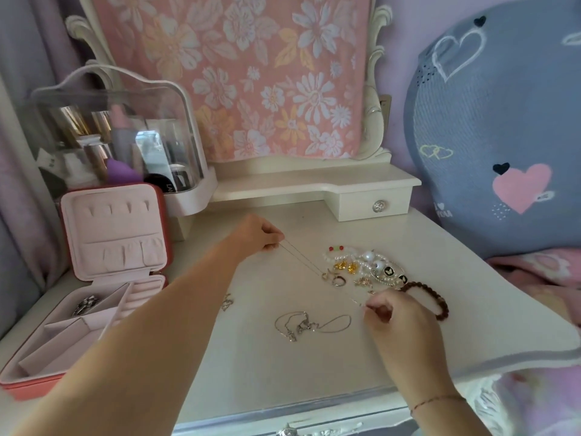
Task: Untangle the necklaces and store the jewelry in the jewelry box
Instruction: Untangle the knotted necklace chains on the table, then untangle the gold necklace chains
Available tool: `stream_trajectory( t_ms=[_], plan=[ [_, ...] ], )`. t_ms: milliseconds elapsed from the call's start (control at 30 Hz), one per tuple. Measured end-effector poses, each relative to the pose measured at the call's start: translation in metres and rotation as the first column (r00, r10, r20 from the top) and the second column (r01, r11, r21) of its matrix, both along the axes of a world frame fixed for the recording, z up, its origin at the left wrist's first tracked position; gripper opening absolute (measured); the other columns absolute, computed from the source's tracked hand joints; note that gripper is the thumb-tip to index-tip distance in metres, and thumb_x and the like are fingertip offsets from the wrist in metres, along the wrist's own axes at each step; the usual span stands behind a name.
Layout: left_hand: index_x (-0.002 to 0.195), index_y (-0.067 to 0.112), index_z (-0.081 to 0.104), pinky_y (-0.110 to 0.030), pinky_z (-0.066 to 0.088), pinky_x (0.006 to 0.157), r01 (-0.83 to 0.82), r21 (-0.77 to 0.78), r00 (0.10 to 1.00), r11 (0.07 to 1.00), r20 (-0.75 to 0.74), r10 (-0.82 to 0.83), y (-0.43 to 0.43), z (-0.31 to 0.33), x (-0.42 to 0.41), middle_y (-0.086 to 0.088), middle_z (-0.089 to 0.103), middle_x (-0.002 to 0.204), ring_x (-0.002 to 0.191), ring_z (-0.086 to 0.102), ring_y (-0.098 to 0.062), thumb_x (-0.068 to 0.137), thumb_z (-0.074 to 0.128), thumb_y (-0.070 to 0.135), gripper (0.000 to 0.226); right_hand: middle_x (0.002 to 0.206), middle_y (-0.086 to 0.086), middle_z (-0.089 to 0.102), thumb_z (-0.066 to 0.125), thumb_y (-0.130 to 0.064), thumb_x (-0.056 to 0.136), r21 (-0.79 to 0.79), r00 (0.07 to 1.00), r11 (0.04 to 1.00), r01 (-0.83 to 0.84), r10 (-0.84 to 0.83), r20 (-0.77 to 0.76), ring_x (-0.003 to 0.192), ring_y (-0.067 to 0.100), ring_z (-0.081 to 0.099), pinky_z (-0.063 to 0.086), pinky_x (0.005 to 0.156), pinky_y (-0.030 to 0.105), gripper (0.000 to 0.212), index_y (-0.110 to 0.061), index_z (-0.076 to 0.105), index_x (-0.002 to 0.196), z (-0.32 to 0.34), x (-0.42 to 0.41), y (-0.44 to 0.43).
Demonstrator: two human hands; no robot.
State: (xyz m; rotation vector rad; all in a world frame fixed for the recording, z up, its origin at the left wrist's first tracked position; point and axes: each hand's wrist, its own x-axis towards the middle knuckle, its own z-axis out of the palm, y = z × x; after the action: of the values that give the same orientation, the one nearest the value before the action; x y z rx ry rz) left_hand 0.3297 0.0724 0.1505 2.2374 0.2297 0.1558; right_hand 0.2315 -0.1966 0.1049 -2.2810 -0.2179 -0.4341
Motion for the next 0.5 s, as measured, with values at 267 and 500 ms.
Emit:
stream_trajectory(
  t_ms=[267,500],
  plan=[
    [0.082,0.008,0.07,-0.021,0.044,0.054,-0.072,-0.051,0.997,0.996,0.02,0.074,-0.008,-0.021,0.041,-0.015,0.068,0.072,0.042,0.053,-0.008,0.083,0.072,0.002,0.006,0.069,-0.01,0.054,0.07,-0.014,0.079,-0.104,1.0,0.994,-0.02,0.021,0.011,0.066,0.013,0.054,0.048,0.066,0.033,0.016,-0.02,0.061,0.067,-0.001,-0.001,0.013],
    [0.09,0.012,0.073,-0.003,0.035,0.046,-0.084,0.047,0.992,0.995,0.101,0.079,-0.014,-0.028,0.066,0.005,0.06,0.068,0.058,0.052,-0.003,0.078,0.078,0.009,0.013,0.059,-0.011,0.05,0.079,-0.021,0.066,-0.151,0.998,0.988,-0.037,0.044,0.044,0.061,0.016,0.052,0.045,0.059,0.037,0.032,-0.028,0.048,0.06,-0.008,-0.005,0.031]
  ],
)
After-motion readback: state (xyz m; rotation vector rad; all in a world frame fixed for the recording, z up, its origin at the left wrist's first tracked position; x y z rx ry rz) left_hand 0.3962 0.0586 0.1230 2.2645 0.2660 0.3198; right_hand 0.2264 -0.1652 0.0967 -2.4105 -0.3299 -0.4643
